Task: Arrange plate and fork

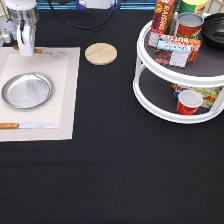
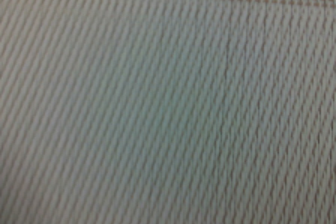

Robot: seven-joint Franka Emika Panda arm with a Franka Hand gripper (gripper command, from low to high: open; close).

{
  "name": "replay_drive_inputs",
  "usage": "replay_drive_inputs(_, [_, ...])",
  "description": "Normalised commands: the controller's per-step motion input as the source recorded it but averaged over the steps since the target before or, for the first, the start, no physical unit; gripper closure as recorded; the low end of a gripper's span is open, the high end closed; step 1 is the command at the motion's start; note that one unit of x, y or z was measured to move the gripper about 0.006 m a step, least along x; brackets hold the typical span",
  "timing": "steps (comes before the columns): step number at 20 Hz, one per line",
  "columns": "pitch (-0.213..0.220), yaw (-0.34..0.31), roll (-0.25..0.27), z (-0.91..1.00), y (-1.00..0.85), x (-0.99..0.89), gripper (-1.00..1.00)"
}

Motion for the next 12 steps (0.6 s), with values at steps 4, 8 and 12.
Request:
replay_drive_inputs(4, [-0.006,-0.057,0.038,-0.25,-0.40,0.01,1.00])
replay_drive_inputs(8, [0.018,-0.061,0.024,-0.17,-0.24,-0.01,1.00])
replay_drive_inputs(12, [0.040,-0.048,0.030,-0.03,-0.13,0.01,1.00])
